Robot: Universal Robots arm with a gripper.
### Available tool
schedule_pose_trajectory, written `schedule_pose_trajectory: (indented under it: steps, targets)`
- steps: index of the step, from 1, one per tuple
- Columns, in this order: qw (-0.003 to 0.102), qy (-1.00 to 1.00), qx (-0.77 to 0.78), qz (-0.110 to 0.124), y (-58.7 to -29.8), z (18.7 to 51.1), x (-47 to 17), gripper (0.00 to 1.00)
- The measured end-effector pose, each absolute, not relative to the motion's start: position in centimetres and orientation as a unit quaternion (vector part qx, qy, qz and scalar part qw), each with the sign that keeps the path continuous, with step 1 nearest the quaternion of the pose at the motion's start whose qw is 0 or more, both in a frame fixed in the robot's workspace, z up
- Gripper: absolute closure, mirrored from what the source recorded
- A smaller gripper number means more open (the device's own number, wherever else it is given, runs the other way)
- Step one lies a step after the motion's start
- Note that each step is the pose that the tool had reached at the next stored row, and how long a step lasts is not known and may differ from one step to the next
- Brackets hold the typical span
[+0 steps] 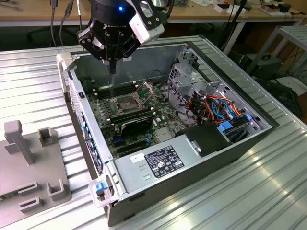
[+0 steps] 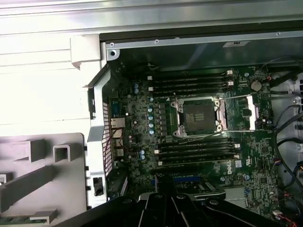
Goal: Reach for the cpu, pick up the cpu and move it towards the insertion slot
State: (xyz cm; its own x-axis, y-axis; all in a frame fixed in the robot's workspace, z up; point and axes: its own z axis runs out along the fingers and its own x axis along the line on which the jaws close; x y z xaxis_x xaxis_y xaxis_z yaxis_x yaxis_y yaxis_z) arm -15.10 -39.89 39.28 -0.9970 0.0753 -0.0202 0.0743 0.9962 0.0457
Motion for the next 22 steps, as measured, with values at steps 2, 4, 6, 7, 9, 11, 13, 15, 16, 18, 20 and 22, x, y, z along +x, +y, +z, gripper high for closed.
schedule_pose_trajectory:
  steps: [2, 4, 6, 7, 9, 11, 13, 15, 16, 18, 20, 22]
  targets:
    - [0.011, 0.999, 0.037, 0.022, -39.9, 39.3, -15.4, 0.89]
    - [0.011, 0.999, 0.037, 0.022, -39.9, 39.3, -15.6, 0.89]
    - [0.01, 0.999, 0.037, 0.022, -39.9, 39.3, -15.9, 0.89]
    - [0.01, 0.999, 0.037, 0.022, -39.9, 39.3, -16.0, 0.89]
    - [0.01, 0.999, 0.037, 0.023, -39.9, 39.3, -16.2, 0.89]
    - [0.01, 0.999, 0.038, 0.022, -39.9, 39.3, -16.4, 0.89]
    - [0.009, 0.999, 0.037, 0.022, -39.9, 39.2, -16.6, 0.89]
    - [0.009, 0.999, 0.037, 0.022, -39.9, 39.2, -16.9, 0.89]
    - [0.009, 0.999, 0.037, 0.022, -39.9, 39.2, -17.0, 0.89]
    - [0.009, 0.999, 0.037, 0.022, -39.9, 39.2, -17.2, 0.89]
    - [0.009, 0.999, 0.037, 0.022, -39.9, 39.2, -17.3, 0.89]
    - [0.008, 0.999, 0.038, 0.022, -39.9, 39.2, -17.5, 0.89]
